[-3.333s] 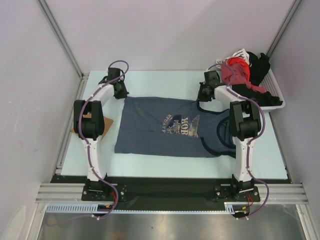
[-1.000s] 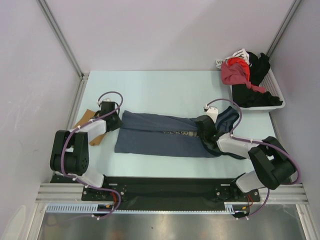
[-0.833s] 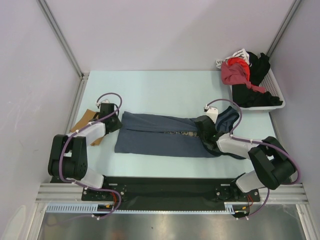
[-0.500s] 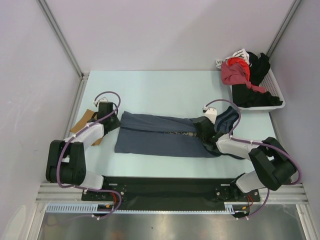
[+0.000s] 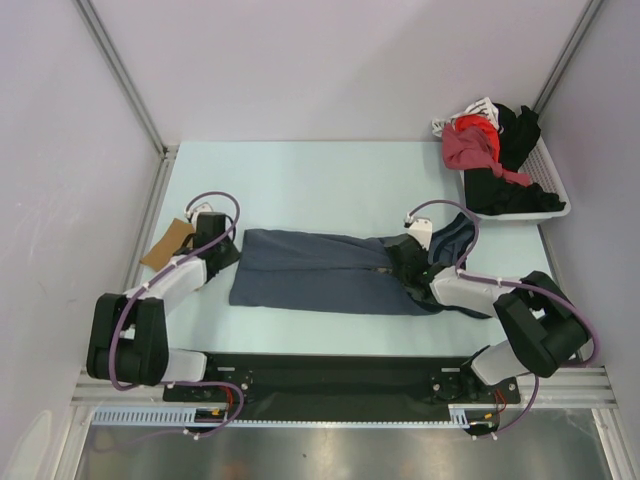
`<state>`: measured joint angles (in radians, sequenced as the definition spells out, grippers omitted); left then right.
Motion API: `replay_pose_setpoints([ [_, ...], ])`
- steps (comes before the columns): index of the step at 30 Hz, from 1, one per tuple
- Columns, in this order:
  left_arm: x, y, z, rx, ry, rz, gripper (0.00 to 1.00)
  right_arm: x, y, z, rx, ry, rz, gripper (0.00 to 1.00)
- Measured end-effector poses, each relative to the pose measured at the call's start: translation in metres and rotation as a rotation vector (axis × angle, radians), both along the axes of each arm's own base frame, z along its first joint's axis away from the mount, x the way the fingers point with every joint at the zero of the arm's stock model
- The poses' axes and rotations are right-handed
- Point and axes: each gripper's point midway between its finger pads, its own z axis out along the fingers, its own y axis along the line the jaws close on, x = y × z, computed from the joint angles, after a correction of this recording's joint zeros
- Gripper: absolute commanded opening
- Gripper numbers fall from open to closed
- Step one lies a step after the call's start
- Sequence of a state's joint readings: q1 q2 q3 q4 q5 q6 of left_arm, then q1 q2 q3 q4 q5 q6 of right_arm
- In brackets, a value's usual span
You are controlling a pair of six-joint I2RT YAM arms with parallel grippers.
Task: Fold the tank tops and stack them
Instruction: Fold the tank top
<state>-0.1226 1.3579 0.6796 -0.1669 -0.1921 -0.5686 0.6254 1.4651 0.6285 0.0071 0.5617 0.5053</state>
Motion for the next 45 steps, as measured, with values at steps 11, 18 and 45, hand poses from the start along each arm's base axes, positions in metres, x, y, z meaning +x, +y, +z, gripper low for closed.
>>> replay_pose_setpoints([
  [11, -0.016, 0.011, -0.002, 0.022, -0.005, 0.071, 0.87, -0.007, -0.010, 0.004, -0.037, 0.022, -0.018, 0.53],
  [18, 0.006, 0.004, 0.026, 0.007, -0.059, 0.039, 0.86, 0.014, 0.002, 0.050, 0.016, -0.044, 0.003, 0.57],
  [45, 0.081, -0.021, 0.013, 0.003, 0.036, -0.083, 0.71, 0.077, -0.033, -0.016, 0.166, 0.213, -0.076, 0.16],
])
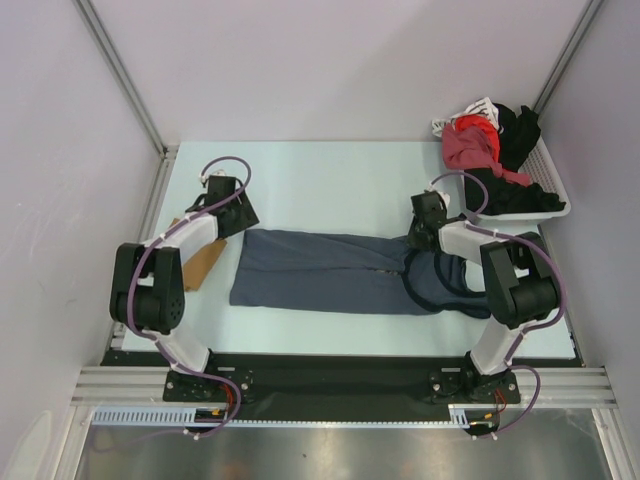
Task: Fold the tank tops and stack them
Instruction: Fold the tank top
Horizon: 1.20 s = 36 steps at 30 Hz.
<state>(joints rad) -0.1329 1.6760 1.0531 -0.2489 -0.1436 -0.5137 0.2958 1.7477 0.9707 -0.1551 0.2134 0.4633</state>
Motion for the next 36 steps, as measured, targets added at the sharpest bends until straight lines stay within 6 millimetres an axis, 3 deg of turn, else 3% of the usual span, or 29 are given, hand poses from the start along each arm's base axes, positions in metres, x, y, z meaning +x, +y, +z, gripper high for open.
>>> replay_pose_setpoints([
  [6, 0.007, -0.008, 0.000, -0.024, 0.002, -0.035, 0.61, 0.006, -0.014, 0.000, 0.030, -0.004, -0.047, 0.18],
  [10, 0.007, -0.011, -0.008, -0.032, 0.024, -0.053, 0.64, 0.007, -0.013, 0.001, 0.041, -0.007, -0.048, 0.35],
  [11, 0.006, -0.012, -0.010, -0.037, 0.030, -0.057, 0.64, 0.007, -0.012, 0.001, 0.045, -0.008, -0.047, 0.44],
  [15, 0.005, -0.016, -0.018, -0.052, 0.051, -0.071, 0.62, 0.008, -0.010, 0.003, 0.060, -0.019, -0.042, 0.45],
  [20, 0.002, -0.022, -0.035, -0.067, 0.092, -0.084, 0.33, -0.003, -0.014, 0.007, 0.061, -0.020, -0.048, 0.47],
  [21, 0.001, -0.023, -0.039, -0.067, 0.103, -0.087, 0.28, -0.006, -0.015, 0.008, 0.062, -0.020, -0.051, 0.51],
  [22, 0.000, -0.023, -0.042, -0.065, 0.112, -0.089, 0.14, -0.010, -0.017, 0.010, 0.063, -0.019, -0.055, 0.55],
  [23, -0.001, -0.024, -0.045, -0.065, 0.119, -0.086, 0.06, -0.013, -0.018, 0.013, 0.065, -0.020, -0.058, 0.65],
  [24, -0.001, -0.022, -0.046, -0.059, 0.120, -0.080, 0.00, -0.018, -0.019, 0.015, 0.067, -0.019, -0.064, 0.66],
  [36, 0.003, -0.004, -0.046, -0.080, 0.099, -0.026, 0.00, -0.077, -0.045, 0.034, 0.064, 0.033, -0.213, 0.71],
])
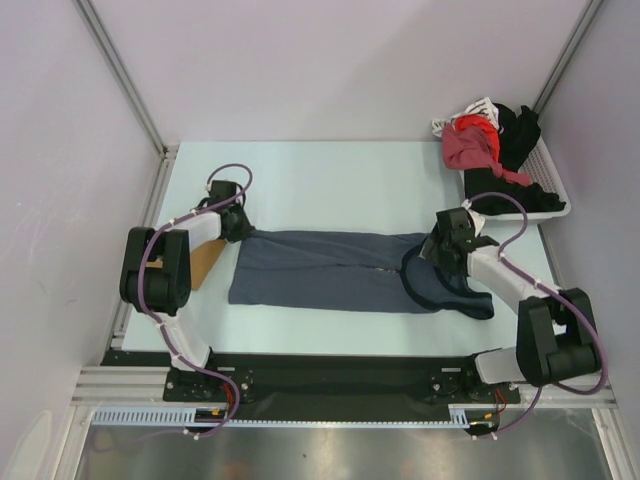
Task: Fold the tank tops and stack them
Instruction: Fold the tank top
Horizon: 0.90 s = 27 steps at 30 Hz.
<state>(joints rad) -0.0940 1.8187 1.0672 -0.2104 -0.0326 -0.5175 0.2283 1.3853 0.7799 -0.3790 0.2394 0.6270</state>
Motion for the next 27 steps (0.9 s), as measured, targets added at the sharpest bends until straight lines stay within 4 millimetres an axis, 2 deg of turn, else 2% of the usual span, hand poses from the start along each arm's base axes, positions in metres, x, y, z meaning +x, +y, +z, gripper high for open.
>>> replay_pose_setpoints([
  [4, 0.000, 0.000, 0.000, -0.002, 0.000, 0.000, 0.00, -0.021, -0.004, 0.014, 0.030, -0.008, -0.047, 0.68],
  [6, 0.000, 0.000, 0.000, -0.003, -0.001, 0.000, 0.00, -0.035, -0.006, 0.021, 0.046, -0.007, -0.077, 0.64],
  [8, 0.000, 0.000, 0.000, -0.003, -0.002, 0.000, 0.00, -0.050, -0.007, 0.023, 0.064, 0.007, -0.100, 0.55],
  [10, 0.000, 0.000, 0.000, -0.003, -0.004, 0.002, 0.00, -0.066, -0.006, 0.022, 0.075, 0.035, -0.118, 0.54],
  [14, -0.002, 0.003, 0.000, 0.003, -0.005, 0.013, 0.00, -0.103, -0.001, 0.014, 0.094, 0.093, -0.124, 0.50],
  [19, -0.009, 0.015, 0.000, 0.002, -0.002, 0.044, 0.00, -0.137, 0.000, -0.002, 0.110, 0.191, -0.156, 0.44],
  [23, -0.015, 0.030, 0.001, 0.006, 0.002, 0.081, 0.00, -0.153, -0.004, -0.019, 0.098, 0.249, -0.189, 0.44],
  [27, -0.019, 0.034, 0.002, 0.007, 0.002, 0.093, 0.00, -0.154, -0.008, -0.031, 0.081, 0.287, -0.217, 0.43],
])
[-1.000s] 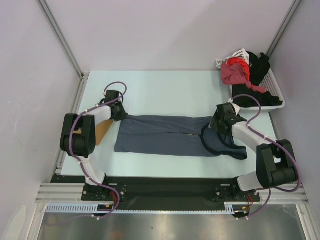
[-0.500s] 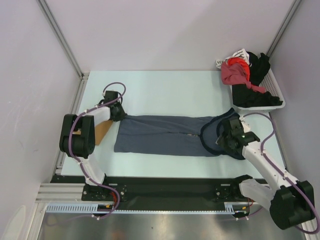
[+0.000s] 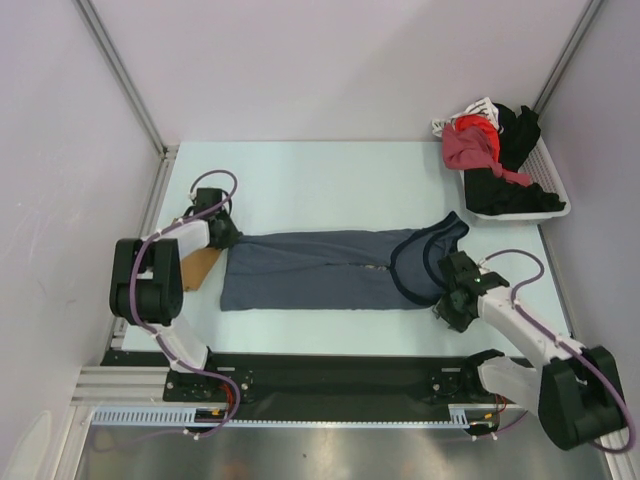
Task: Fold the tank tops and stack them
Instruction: Fold the tank top
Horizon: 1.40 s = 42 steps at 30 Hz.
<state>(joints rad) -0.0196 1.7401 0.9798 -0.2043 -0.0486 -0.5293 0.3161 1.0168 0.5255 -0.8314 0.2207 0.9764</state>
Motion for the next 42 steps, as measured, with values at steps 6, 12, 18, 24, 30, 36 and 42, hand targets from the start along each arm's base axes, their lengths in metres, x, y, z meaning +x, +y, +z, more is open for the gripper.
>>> replay_pose_setpoints([
  [6, -0.018, -0.002, -0.002, -0.021, -0.009, 0.013, 0.00, 0.031, -0.001, -0.011, -0.029, 0.022, -0.030, 0.44],
  [12, -0.034, -0.006, -0.003, -0.049, -0.041, 0.019, 0.00, 0.091, 0.001, -0.009, -0.039, -0.028, -0.050, 0.46],
  [18, -0.050, -0.015, -0.004, -0.069, -0.069, -0.005, 0.00, 0.178, 0.014, -0.007, -0.042, -0.074, -0.043, 0.47],
  [24, -0.072, -0.055, -0.005, -0.065, -0.075, -0.115, 0.00, 0.286, 0.040, -0.003, -0.010, -0.172, -0.022, 0.48],
  [30, -0.116, -0.112, -0.006, -0.112, -0.059, -0.270, 0.00, 0.364, 0.060, 0.003, 0.035, -0.285, 0.004, 0.52],
  [36, -0.168, -0.156, -0.008, -0.186, -0.045, -0.403, 0.00, 0.433, 0.085, 0.009, 0.133, -0.407, 0.087, 0.53],
  [42, -0.231, -0.213, -0.008, -0.274, 0.006, -0.549, 0.00, 0.472, 0.115, 0.014, 0.244, -0.499, 0.179, 0.57],
])
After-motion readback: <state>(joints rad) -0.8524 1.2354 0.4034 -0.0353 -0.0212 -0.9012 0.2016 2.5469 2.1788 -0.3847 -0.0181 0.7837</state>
